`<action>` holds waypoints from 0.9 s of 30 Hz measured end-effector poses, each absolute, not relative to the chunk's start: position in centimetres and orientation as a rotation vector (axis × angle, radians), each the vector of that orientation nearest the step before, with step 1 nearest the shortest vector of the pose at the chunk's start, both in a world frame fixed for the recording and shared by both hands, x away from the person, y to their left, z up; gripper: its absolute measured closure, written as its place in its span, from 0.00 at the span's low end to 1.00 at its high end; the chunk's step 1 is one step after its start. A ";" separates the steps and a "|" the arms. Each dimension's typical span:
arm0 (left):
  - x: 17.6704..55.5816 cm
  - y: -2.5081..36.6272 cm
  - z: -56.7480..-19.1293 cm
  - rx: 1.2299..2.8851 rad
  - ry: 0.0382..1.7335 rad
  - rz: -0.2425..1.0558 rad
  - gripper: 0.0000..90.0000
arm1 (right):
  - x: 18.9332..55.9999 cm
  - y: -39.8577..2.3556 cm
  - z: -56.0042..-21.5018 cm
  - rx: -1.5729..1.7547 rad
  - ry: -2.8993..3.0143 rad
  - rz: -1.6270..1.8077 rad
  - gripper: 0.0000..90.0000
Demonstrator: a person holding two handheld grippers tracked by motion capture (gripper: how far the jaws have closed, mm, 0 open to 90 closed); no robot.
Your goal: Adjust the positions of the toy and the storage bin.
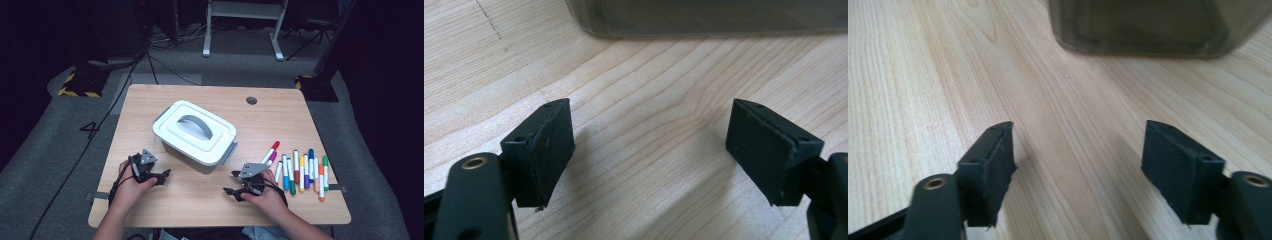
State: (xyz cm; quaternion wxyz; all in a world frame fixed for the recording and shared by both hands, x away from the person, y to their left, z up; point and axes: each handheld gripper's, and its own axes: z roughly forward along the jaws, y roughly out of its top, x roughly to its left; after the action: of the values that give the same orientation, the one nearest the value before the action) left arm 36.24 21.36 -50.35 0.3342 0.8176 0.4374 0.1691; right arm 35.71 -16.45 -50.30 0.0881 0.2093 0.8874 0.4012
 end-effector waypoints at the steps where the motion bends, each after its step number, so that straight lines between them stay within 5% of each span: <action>1: 36.2 21.4 -50.4 2.134 1.142 0.441 0.24 | 35.9 -16.7 -50.0 0.641 2.635 1.208 0.35; 5: 36.4 21.4 -49.8 2.134 1.180 0.442 0.37 | 36.7 -17.5 -48.4 0.664 2.606 1.227 0.37; 16: 38.5 24.8 -47.9 1.970 1.291 0.527 0.37 | 41.1 -20.3 -44.7 0.735 2.507 1.196 0.39; 21: 40.0 25.8 -47.8 1.934 1.337 0.576 0.37 | 43.6 -21.2 -44.7 0.818 2.454 1.187 0.39; 23: 41.0 26.3 -48.2 1.851 1.354 0.589 0.38 | 45.8 -21.3 -45.4 0.898 2.436 1.220 0.30; 27: 42.6 26.2 -48.9 1.848 1.393 0.589 0.40 | 47.8 -20.4 -45.8 0.919 2.449 1.216 0.35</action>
State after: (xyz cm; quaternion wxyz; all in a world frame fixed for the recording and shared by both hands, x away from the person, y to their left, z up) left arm 42.64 26.21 -48.88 0.3679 0.7196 0.5425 0.2292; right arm 47.76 -20.40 -45.77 0.1282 0.3160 0.8419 0.4182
